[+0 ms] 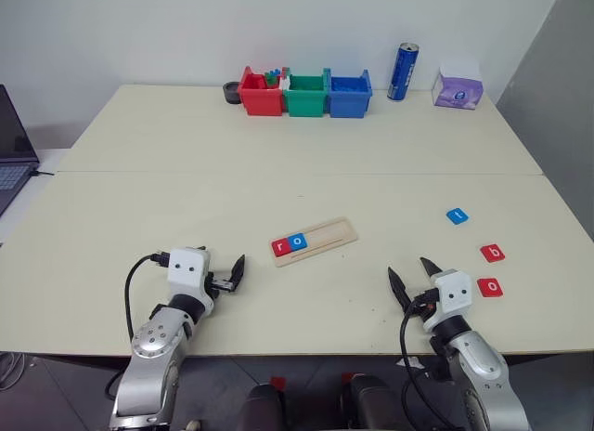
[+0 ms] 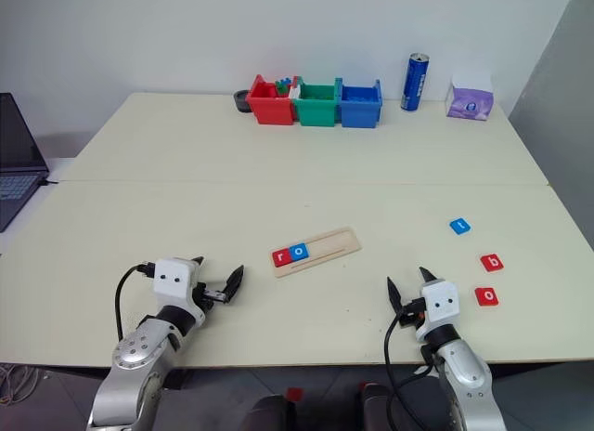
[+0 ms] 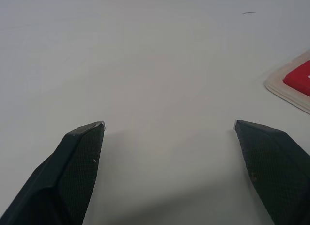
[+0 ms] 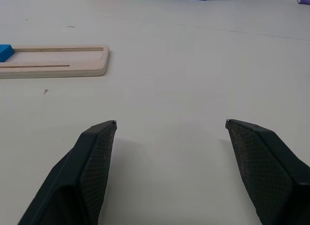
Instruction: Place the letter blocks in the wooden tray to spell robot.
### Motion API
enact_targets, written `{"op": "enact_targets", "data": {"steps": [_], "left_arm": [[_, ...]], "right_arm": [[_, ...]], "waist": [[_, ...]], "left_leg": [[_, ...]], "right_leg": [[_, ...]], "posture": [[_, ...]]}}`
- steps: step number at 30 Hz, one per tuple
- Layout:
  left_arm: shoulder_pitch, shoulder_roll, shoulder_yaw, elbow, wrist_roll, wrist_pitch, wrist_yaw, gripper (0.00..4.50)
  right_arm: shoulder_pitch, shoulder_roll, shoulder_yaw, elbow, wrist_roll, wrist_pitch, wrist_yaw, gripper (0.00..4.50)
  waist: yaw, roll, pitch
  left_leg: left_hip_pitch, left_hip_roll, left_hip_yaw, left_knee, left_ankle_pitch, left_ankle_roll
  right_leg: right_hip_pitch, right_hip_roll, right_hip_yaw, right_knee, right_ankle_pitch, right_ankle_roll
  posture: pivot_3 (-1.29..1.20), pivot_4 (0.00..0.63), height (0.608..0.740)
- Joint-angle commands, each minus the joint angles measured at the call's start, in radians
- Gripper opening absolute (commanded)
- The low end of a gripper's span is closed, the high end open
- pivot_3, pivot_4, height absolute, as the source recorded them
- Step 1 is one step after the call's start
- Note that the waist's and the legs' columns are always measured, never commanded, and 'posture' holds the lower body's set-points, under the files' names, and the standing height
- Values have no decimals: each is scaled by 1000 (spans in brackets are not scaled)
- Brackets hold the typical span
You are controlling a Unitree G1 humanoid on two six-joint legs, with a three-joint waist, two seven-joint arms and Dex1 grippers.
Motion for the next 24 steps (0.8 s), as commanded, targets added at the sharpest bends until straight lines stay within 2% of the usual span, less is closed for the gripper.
{"op": "enact_targets", "data": {"steps": [1,5,10,13,19,24], "left_arm": [[10,28,16,-30,-85,-20,-103,4500],[10,71,9,-24,-111,-32,-181,4500],[-62,141,-19,16,-117,-30,-283,4500],[-121,172,-44,58,-105,-42,-335,4500],[-237,223,-120,165,-107,-37,-476,4500],[-345,223,-170,270,-88,-42,-539,4500]], "right_arm": [[4,-7,-13,-31,-1,-15,0,3827],[-2,-48,6,-65,14,1,60,3827],[-7,-198,72,-218,120,137,268,3827],[-28,-281,74,-307,196,247,343,3827],[-93,-388,35,-403,325,412,411,3827],[-95,-406,39,-431,355,442,427,3827]], "waist": [[0,0,0],[0,0,0],[0,0,0],[0,0,0],[0,0,0],[0,0,1]], "left_leg": [[0,0,0,0,0,0],[0,0,0,0,0,0],[0,0,0,0,0,0],[0,0,-1,0,0,0],[0,-1,-1,0,0,0],[-1,-1,-1,0,0,0]], "right_leg": [[0,0,0,0,0,0],[0,0,0,0,0,0],[0,0,-1,0,0,0],[0,1,-1,0,0,0],[0,1,-1,0,0,0],[0,1,-1,-1,0,0]], "posture": [[0,150,740],[0,150,740],[0,150,740],[0,150,740],[0,150,740],[0,150,740]]}}
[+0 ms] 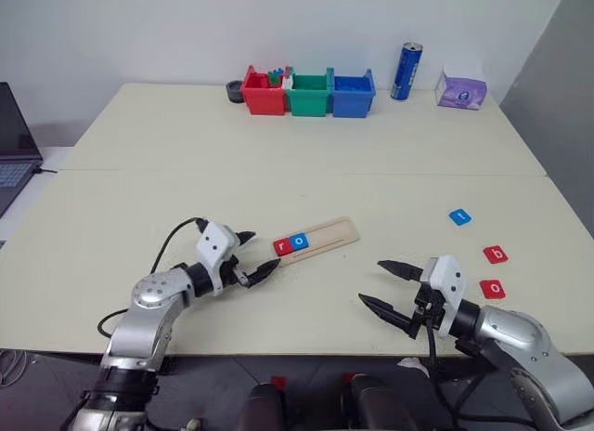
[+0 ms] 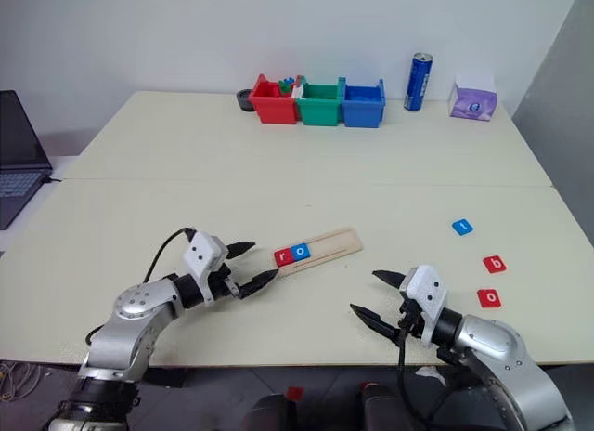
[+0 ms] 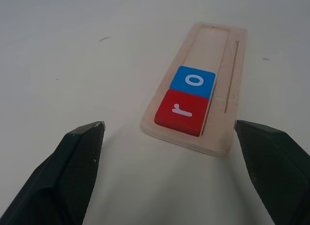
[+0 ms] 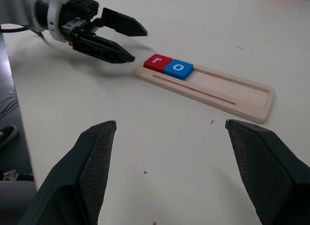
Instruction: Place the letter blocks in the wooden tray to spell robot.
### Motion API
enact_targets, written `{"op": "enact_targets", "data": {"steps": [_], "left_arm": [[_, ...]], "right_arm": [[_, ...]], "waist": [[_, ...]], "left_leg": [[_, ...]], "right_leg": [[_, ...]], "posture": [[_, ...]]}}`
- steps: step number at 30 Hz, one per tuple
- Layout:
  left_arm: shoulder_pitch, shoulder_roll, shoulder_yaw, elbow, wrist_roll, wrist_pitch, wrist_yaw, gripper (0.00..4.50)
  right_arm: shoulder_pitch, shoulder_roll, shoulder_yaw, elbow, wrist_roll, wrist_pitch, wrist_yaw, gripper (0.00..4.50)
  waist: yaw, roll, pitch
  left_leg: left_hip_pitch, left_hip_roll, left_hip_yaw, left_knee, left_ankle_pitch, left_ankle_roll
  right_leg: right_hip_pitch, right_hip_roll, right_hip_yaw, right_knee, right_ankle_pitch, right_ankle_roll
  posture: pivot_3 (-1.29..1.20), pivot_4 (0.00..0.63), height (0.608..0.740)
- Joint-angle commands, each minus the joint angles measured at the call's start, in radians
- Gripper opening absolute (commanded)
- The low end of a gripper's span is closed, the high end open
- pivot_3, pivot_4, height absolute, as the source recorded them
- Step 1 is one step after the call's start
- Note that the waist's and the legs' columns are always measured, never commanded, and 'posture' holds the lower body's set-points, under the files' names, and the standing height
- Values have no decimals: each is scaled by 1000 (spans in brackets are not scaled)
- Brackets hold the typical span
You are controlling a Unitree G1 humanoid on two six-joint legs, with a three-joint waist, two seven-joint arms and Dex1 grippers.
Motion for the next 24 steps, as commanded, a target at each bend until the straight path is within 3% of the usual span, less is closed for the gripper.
{"op": "enact_targets", "data": {"steps": [1,24], "left_arm": [[-66,3,-31,46,18,-20,-33,4500],[-246,17,-140,245,93,-20,-204,4500]], "right_arm": [[1,-11,-3,-63,30,11,18,3827],[-16,-13,9,-136,34,46,-7,3827]], "waist": [[0,0,0],[-1,0,0]], "left_leg": [[0,0,0,0,0,0],[0,0,0,1,0,0]], "right_leg": [[0,0,0,0,0,0],[0,0,0,0,0,0]], "posture": [[0,150,740],[0,150,740]]}}
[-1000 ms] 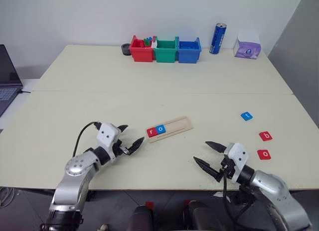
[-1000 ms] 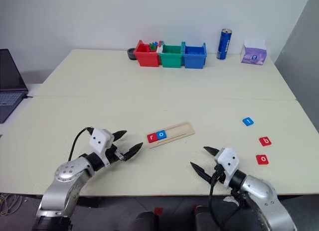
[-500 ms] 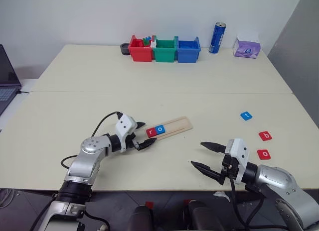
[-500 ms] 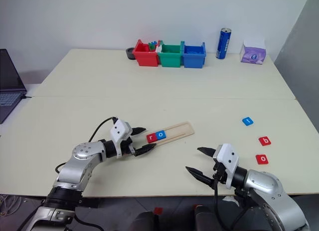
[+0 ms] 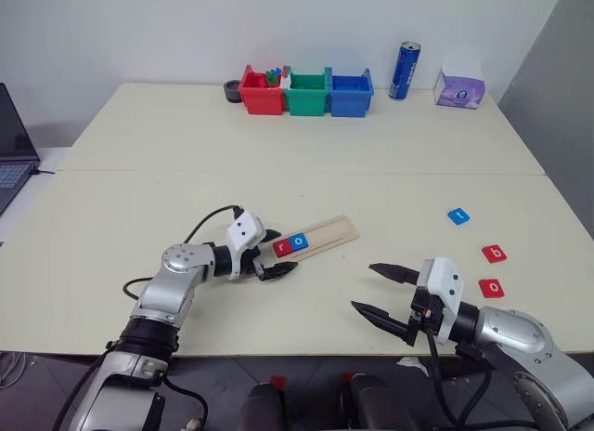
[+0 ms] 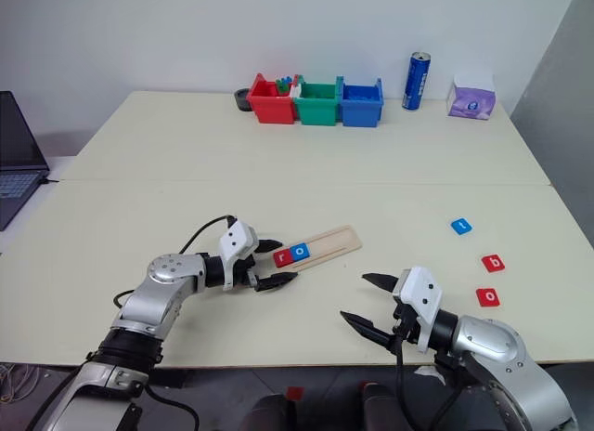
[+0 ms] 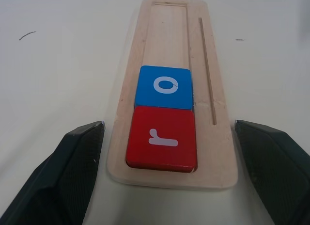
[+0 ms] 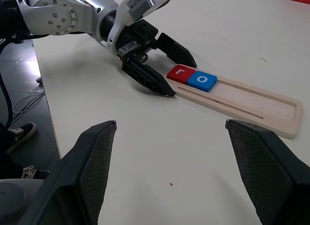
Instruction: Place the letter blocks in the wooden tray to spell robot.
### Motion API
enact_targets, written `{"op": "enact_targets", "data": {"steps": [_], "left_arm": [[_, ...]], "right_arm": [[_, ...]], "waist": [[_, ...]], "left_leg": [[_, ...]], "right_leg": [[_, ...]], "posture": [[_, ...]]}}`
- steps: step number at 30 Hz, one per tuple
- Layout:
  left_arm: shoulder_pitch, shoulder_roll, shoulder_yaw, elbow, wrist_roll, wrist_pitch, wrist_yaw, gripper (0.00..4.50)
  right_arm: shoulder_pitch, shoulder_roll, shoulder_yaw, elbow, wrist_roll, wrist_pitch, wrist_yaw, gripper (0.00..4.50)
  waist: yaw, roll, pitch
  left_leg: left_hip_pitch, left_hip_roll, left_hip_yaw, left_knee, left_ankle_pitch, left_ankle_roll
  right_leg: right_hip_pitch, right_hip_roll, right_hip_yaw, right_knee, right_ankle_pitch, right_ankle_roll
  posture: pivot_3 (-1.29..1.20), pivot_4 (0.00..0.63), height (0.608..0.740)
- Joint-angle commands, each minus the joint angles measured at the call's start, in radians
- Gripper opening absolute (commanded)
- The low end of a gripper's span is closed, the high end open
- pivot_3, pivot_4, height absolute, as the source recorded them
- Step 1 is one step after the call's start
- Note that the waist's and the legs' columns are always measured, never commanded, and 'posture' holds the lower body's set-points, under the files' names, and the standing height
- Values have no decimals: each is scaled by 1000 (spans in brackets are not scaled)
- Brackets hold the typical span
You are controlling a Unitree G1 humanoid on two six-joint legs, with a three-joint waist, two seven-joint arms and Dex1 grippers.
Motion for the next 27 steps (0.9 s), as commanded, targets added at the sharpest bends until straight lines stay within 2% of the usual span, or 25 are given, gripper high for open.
{"op": "enact_targets", "data": {"steps": [1,9,14,20,27], "left_arm": [[-18,18,-15,-11,12,17,-24,4500],[-39,30,-37,-1,45,33,-43,4500],[-40,36,-42,6,57,36,-59,3383],[-40,44,-46,10,57,29,-81,3384],[-38,76,-75,-4,42,-83,-223,3384]], "right_arm": [[-12,3,-2,-47,8,-3,-7,3827],[-23,8,5,-59,13,5,-23,3827],[-32,9,1,-66,18,15,-30,3857],[-38,7,-5,-73,21,24,-31,3857],[18,-35,-18,-88,-39,-81,19,3857]], "waist": [[0,0,0],[0,0,0],[0,0,0],[0,0,0],[0,0,0]], "left_leg": [[0,0,0,0,0,0],[0,0,0,0,0,0],[0,0,0,0,0,0],[0,0,0,0,0,0],[0,0,0,0,0,0]], "right_leg": [[0,0,0,0,0,0],[0,0,0,0,0,0],[0,0,0,0,0,0],[0,0,0,0,0,0],[0,0,0,0,0,0]], "posture": [[0,150,740],[0,150,740],[0,150,740],[0,150,740],[0,150,740]]}}
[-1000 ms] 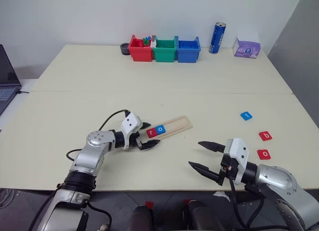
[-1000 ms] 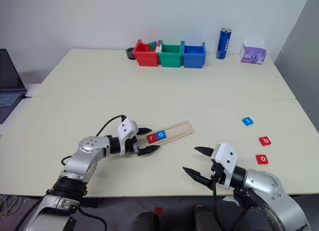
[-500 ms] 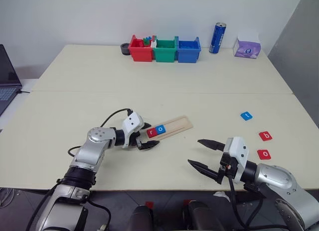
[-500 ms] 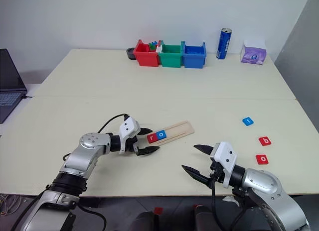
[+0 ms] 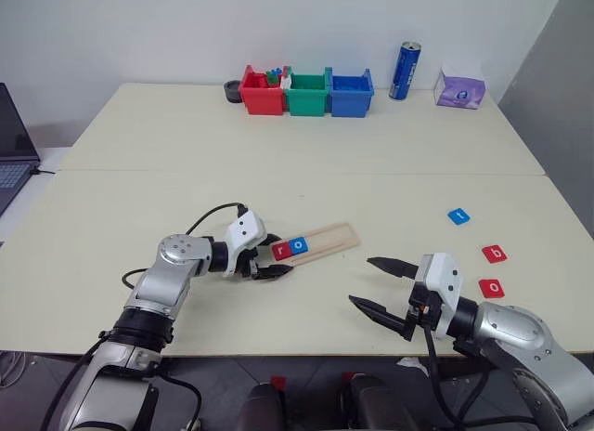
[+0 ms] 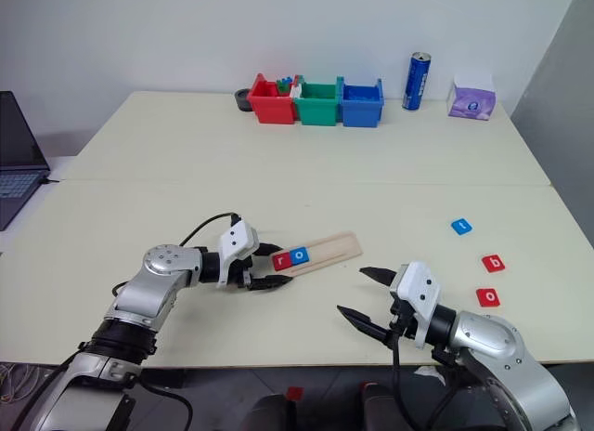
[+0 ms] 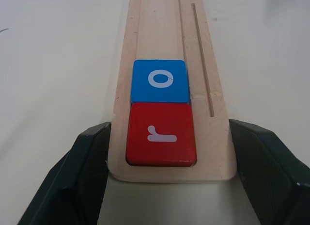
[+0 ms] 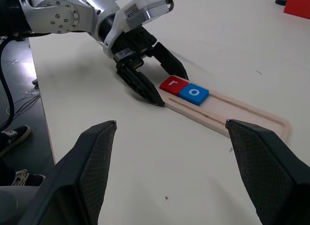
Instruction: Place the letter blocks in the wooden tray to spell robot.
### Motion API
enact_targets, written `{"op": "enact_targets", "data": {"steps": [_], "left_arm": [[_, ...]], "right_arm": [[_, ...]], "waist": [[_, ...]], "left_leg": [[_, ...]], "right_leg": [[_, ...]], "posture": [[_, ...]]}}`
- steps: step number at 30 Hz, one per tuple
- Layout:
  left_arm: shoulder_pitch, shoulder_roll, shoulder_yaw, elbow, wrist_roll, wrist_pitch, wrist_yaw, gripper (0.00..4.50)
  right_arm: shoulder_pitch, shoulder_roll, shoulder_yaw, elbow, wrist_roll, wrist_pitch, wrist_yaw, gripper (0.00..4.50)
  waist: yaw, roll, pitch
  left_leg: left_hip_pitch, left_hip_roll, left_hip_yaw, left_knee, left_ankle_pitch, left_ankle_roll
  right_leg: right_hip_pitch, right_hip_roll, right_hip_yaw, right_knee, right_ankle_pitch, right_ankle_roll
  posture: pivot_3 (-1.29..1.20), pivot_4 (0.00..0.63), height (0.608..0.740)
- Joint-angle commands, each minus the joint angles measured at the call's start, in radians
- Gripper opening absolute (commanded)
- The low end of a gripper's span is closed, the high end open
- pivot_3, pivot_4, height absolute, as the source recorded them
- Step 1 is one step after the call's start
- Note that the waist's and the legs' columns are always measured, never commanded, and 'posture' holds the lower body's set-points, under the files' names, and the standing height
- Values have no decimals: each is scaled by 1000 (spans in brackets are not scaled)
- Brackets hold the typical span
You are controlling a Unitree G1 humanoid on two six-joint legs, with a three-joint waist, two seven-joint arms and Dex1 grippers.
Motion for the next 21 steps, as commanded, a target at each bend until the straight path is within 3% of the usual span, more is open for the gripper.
{"op": "enact_targets", "data": {"steps": [1,9,21], "left_arm": [[-9,15,-40,-2,3,-76,-86,3384],[-111,-33,-88,112,41,-205,-143,3384],[-157,-82,-101,213,59,-338,-176,3384]], "right_arm": [[54,-40,-25,-59,-17,-73,51,3857],[183,-97,-84,-81,6,-88,100,3857],[160,-87,-68,-108,29,-20,62,3857]], "waist": [[1,0,0],[9,0,0],[1,-1,0]], "left_leg": [[0,0,0,0,0,0],[-1,-1,0,1,0,0],[-1,0,0,1,0,0]], "right_leg": [[0,0,0,0,0,0],[0,0,0,0,0,0],[0,1,0,0,0,0]], "posture": [[0,150,740],[0,150,740],[0,150,740]]}}
